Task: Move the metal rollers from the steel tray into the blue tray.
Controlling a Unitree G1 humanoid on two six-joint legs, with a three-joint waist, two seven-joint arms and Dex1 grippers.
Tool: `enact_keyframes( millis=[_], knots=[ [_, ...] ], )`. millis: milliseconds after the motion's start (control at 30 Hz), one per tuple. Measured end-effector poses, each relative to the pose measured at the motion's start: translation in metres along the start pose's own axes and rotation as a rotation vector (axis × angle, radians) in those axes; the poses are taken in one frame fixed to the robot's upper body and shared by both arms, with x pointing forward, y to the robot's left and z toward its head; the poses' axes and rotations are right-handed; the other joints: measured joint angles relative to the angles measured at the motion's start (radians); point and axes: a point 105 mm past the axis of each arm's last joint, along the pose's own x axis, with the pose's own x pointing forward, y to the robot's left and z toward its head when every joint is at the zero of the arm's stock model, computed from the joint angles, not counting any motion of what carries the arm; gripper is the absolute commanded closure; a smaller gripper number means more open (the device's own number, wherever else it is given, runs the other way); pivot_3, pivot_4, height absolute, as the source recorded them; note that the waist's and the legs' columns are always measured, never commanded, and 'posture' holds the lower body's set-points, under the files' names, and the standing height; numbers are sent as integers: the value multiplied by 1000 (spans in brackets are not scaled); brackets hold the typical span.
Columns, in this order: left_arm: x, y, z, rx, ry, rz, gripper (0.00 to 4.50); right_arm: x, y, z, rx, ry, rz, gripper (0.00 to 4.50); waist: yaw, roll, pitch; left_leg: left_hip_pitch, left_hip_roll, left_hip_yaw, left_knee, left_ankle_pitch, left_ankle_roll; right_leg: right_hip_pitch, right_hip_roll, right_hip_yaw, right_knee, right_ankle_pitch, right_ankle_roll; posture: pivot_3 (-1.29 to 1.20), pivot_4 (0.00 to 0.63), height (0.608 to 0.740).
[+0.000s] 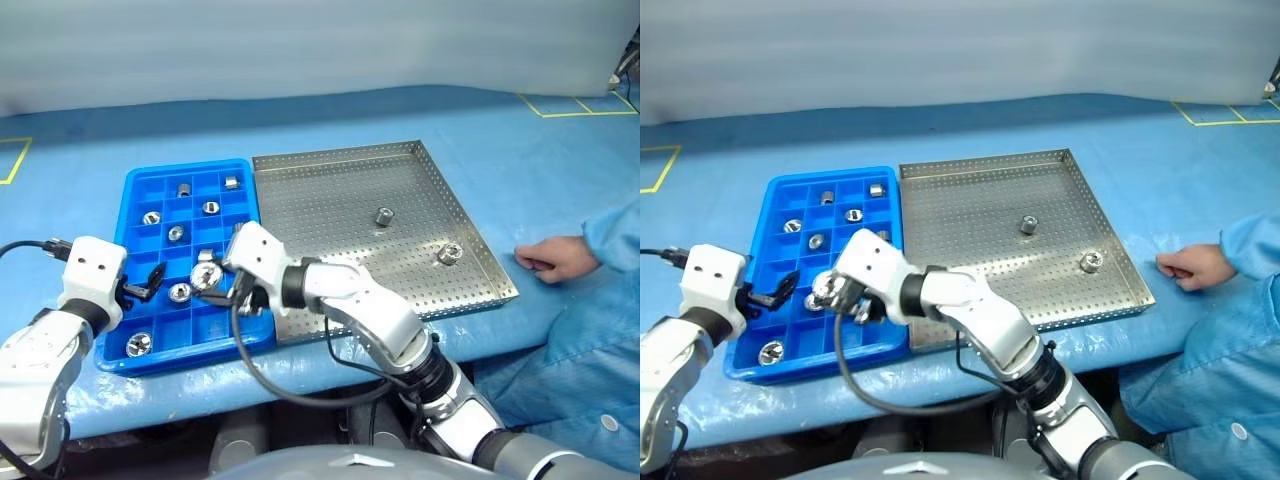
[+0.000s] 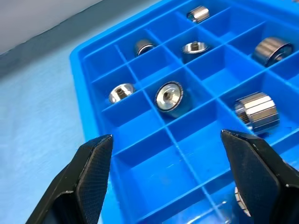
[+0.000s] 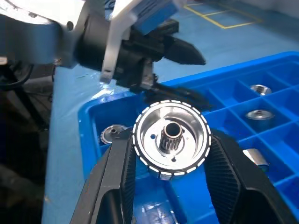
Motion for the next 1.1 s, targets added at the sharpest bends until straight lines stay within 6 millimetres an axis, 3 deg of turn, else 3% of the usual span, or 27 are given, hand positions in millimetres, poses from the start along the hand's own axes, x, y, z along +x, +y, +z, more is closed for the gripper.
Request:
enact_keyframes(
  millis=[167, 333, 367, 500, 700, 833, 933, 1100],
  knots=[
    [5, -10, -1, 7, 6, -29, 462, 13, 2, -37, 19, 135, 4, 2797, -1, -4, -2, 0, -2, -1, 0, 0, -1, 0, 0, -1, 0, 0, 0, -11, 150, 740],
    [8, -22, -4, -9, 9, -58, 462, 14, -1, -45, 24, 157, -4, 2797, -2, -4, -2, 0, -1, -3, 0, 1, -2, 0, 2, -3, 1, 0, -1, -24, 150, 740],
    [9, -23, -4, -8, 8, -61, 462, 14, 0, -45, 24, 157, 4, 2070, -2, -4, -2, 0, -1, -4, 0, 1, -2, 0, 3, -3, 1, 0, -1, -29, 150, 740],
    [11, -23, 0, -9, -5, -59, 462, 14, 0, -45, 34, 155, 17, 897, -4, -4, -2, 0, -2, -4, 0, 1, -2, 1, 2, -3, 1, 0, -1, -40, 150, 740],
    [21, -35, 2, -42, -23, -94, 462, 7, -9, -43, 42, 132, -53, 897, -6, -5, -2, -1, -2, -4, 0, 0, -2, 1, 2, -3, 0, 0, 0, -61, 150, 740],
    [26, -47, 9, -70, -59, -138, 462, -26, -53, -40, 43, 111, -280, 897, -4, -5, -3, 0, -2, -4, 1, 0, -2, 1, 1, -3, 1, 0, 0, -96, 150, 740],
    [28, -65, 15, -83, -87, -222, 462, -73, -97, -42, 70, 102, -515, 897, -5, -5, -3, 0, -3, -4, 1, 0, -2, 2, 1, -3, 0, 0, 0, -119, 150, 740],
    [30, -101, 42, -109, -208, -402, 462, -124, -135, -50, 160, 73, -744, 897, -25, -4, -2, 0, -2, -3, 0, 0, -2, 1, 4, -2, 1, 1, 1, -156, 150, 740]
  ],
)
